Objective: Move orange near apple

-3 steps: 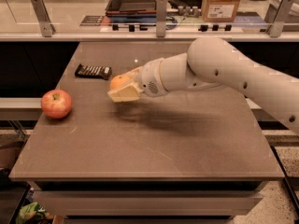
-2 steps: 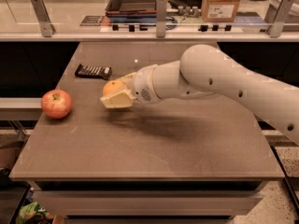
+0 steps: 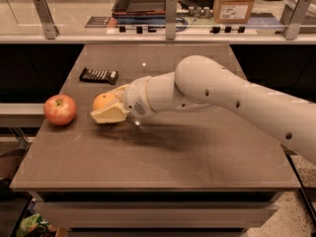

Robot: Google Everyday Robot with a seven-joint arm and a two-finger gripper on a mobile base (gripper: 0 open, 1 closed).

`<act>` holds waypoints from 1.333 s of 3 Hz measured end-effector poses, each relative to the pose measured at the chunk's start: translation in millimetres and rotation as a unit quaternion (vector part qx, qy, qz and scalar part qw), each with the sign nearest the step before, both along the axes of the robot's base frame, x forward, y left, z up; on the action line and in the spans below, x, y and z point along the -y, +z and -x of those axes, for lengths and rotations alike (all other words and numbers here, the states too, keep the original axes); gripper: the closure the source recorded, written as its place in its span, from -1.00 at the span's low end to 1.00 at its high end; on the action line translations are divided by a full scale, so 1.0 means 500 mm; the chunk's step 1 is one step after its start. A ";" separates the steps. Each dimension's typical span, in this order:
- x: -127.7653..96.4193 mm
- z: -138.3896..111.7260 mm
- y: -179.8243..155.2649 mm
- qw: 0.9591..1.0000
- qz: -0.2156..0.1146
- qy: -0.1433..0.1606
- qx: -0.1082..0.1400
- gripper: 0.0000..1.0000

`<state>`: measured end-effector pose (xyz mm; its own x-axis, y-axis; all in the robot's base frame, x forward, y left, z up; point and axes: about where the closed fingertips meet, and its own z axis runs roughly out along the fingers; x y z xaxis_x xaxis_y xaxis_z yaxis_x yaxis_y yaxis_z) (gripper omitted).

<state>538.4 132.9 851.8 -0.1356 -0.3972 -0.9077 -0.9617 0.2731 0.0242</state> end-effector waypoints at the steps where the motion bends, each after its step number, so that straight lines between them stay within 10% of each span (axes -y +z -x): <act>1: -0.029 0.006 -0.022 1.000 -0.010 0.015 -0.001 1.00; 4: -0.040 0.012 -0.021 1.000 -0.010 0.021 -0.001 -0.27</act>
Offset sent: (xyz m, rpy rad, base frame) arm -0.0027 0.0138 -0.0102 0.0196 0.0028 0.0289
